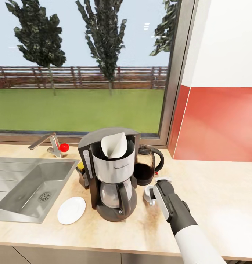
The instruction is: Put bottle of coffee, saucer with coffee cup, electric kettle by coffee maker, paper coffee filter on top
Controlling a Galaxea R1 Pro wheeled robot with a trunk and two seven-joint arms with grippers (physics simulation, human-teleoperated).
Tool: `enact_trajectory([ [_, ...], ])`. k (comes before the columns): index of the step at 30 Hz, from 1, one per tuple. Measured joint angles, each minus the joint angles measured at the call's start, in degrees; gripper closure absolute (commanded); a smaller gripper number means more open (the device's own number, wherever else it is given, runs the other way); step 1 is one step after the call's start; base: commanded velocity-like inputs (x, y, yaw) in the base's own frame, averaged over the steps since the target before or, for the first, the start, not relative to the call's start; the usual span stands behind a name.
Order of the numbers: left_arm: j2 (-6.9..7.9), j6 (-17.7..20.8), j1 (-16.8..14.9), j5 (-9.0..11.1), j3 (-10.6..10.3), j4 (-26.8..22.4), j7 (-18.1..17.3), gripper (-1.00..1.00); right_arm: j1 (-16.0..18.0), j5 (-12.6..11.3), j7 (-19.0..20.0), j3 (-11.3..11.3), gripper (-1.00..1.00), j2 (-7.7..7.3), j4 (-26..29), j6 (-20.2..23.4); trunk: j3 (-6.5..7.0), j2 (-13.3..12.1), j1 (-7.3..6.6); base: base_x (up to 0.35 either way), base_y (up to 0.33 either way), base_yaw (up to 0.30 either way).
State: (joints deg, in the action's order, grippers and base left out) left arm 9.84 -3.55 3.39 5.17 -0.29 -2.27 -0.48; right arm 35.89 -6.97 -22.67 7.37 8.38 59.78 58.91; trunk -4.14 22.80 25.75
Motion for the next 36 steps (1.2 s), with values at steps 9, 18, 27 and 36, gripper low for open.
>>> enact_trajectory([
  [9, 0.05, 0.07, -0.05, -0.20, -0.13, -0.08, 0.00, -1.00, 0.01, 0.31, -0.11, -0.58, 1.00, -0.26, 1.78, 0.07, 0.00, 0.00, 0.00, 0.000, 0.000, 0.000],
  [18, 0.07, 0.23, -0.09, 0.06, -0.13, -0.49, 0.06, -1.00, 0.00, 1.33, -0.27, 0.01, 1.00, -1.70, 12.32, 0.30, 0.00, 0.00, 0.00, -0.004, 0.000, 0.000],
  [27, -0.09, 0.43, -0.56, 0.11, -0.17, -1.13, 0.08, -1.00, 0.00, 8.21, -0.80, 0.43, 1.00, -2.82, 12.44, 0.14, 0.00, -0.01, 0.03, -0.273, -0.018, 0.000],
  [36, -0.09, 0.24, -0.74, 0.14, -0.22, -1.24, 0.08, -1.00, 0.01, 10.20, -0.90, 0.47, 1.00, -2.52, 12.36, -0.03, 0.00, -0.01, 0.03, -0.318, -0.120, 0.000],
])
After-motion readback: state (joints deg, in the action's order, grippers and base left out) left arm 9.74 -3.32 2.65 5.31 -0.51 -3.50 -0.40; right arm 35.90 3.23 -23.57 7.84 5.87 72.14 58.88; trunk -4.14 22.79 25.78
